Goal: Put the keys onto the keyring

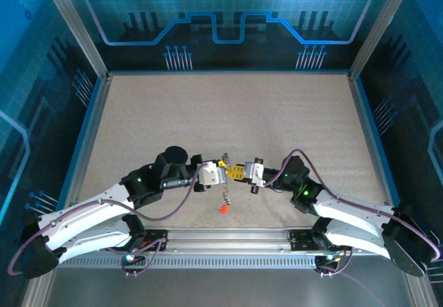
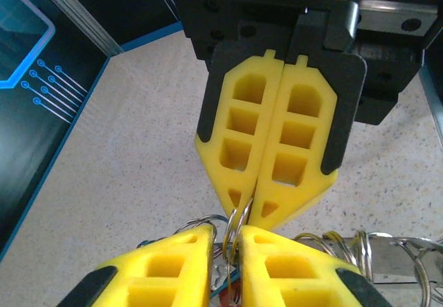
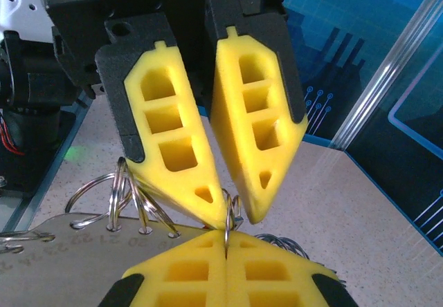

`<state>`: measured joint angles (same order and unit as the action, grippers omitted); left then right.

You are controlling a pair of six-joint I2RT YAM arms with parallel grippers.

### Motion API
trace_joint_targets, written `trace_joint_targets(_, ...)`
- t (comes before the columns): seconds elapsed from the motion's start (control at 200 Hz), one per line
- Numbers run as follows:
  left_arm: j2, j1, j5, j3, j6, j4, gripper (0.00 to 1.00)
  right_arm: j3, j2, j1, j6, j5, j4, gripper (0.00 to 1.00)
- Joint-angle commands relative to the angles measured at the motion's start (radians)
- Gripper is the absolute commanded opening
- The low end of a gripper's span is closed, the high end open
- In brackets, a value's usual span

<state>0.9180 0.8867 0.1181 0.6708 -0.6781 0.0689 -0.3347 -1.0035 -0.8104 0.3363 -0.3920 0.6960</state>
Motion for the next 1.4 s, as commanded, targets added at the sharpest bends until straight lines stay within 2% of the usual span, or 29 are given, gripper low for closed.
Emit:
trace_joint_targets(0.0, -0.021, -0.008, -0.005, -0.043, 0.043, -0.086, 0.18, -0.039, 0.014, 0.001, -0.026, -0.027, 0.106, 0.00)
trace_joint_targets(0.32, -0.013, -0.009, -0.010, -0.137, 0.144, -0.328, 0.19, -0.085, -0.007, 0.008, -0.075, -0.008, 0.114, 0.00)
trace_joint_targets(0.35, -0.007, -0.010, -0.011, -0.140, 0.147, -0.342, 0.17, -0.092, -0.010, 0.010, -0.075, -0.012, 0.103, 0.00)
trace_joint_targets(0.4, -0.001, -0.011, -0.012, -0.135, 0.144, -0.345, 0.08, -0.102, -0.015, 0.012, -0.068, -0.017, 0.076, 0.00)
trace_joint_targets(0.445, 0.001, -0.011, -0.018, -0.121, 0.132, -0.321, 0.00, -0.111, -0.013, 0.015, -0.048, -0.028, 0.029, 0.00)
trace_joint_targets(0.515, -0.002, -0.011, -0.024, -0.085, 0.085, -0.241, 0.00, -0.129, -0.005, 0.017, 0.006, -0.055, -0.079, 0.00)
trace_joint_targets(0.645, 0.010, -0.011, -0.027, 0.012, -0.029, -0.023, 0.00, -0.167, 0.010, 0.019, 0.105, -0.064, -0.286, 0.18)
trace_joint_targets(0.71, 0.024, -0.009, -0.031, 0.061, -0.082, 0.078, 0.00, -0.169, 0.021, 0.023, 0.126, -0.058, -0.327, 0.24)
trace_joint_targets(0.87, 0.080, -0.009, -0.033, 0.160, -0.157, 0.233, 0.00, -0.166, 0.020, 0.022, 0.115, -0.047, -0.340, 0.25)
trace_joint_targets(1.036, 0.132, -0.001, -0.025, 0.228, -0.187, 0.295, 0.00, -0.156, -0.012, 0.017, 0.069, -0.011, -0.286, 0.21)
trace_joint_targets(1.171, 0.147, 0.000, -0.012, 0.245, -0.190, 0.287, 0.00, -0.151, -0.020, 0.013, 0.050, 0.015, -0.272, 0.09)
trace_joint_targets(1.246, 0.146, 0.000, -0.006, 0.250, -0.184, 0.281, 0.00, -0.145, -0.027, 0.011, 0.047, 0.025, -0.270, 0.08)
trace_joint_targets(1.331, 0.134, 0.000, -0.010, 0.233, -0.175, 0.251, 0.00, -0.139, -0.028, 0.014, 0.041, 0.047, -0.269, 0.00)
trace_joint_targets(1.396, 0.121, 0.000, -0.016, 0.211, -0.173, 0.221, 0.11, -0.134, -0.018, 0.020, 0.013, 0.059, -0.254, 0.00)
